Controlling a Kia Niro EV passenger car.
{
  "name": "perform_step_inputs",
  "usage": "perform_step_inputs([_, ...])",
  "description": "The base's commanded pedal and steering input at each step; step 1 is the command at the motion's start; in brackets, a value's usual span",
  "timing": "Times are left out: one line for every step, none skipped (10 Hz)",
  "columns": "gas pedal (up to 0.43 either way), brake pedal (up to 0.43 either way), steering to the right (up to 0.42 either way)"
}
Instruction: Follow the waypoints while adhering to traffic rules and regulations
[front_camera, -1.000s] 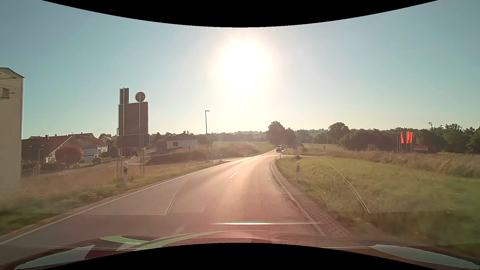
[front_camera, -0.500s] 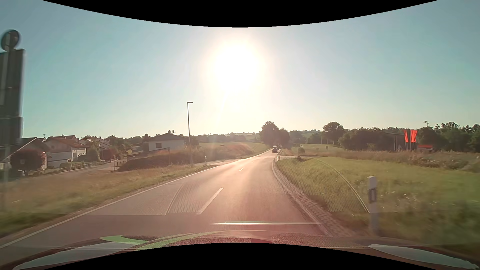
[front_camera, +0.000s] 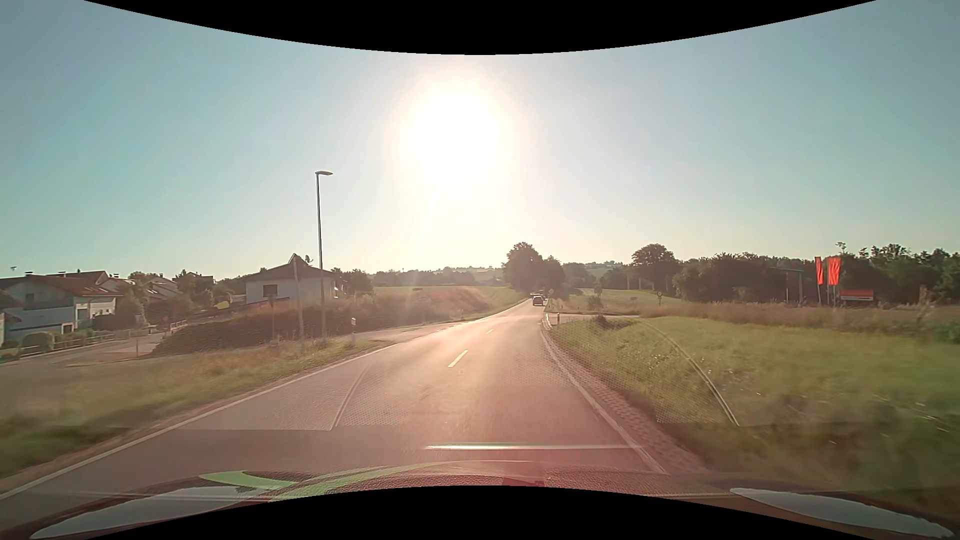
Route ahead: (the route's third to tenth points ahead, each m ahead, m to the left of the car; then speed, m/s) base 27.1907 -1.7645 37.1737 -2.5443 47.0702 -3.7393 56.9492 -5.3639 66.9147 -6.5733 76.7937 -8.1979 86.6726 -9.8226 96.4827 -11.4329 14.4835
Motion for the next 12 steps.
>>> perform_step_inputs([0.079,0.0,0.025])
perform_step_inputs([0.079,0.0,0.025])
perform_step_inputs([0.079,0.0,0.024])
perform_step_inputs([0.079,0.0,0.022])
perform_step_inputs([0.079,0.0,0.018])
perform_step_inputs([0.079,0.0,0.015])
perform_step_inputs([0.079,0.0,0.014])
perform_step_inputs([0.079,0.0,0.013])
perform_step_inputs([0.079,0.0,0.015])
perform_step_inputs([0.079,0.0,0.016])
perform_step_inputs([0.079,0.0,0.015])
perform_step_inputs([0.079,0.0,0.014])
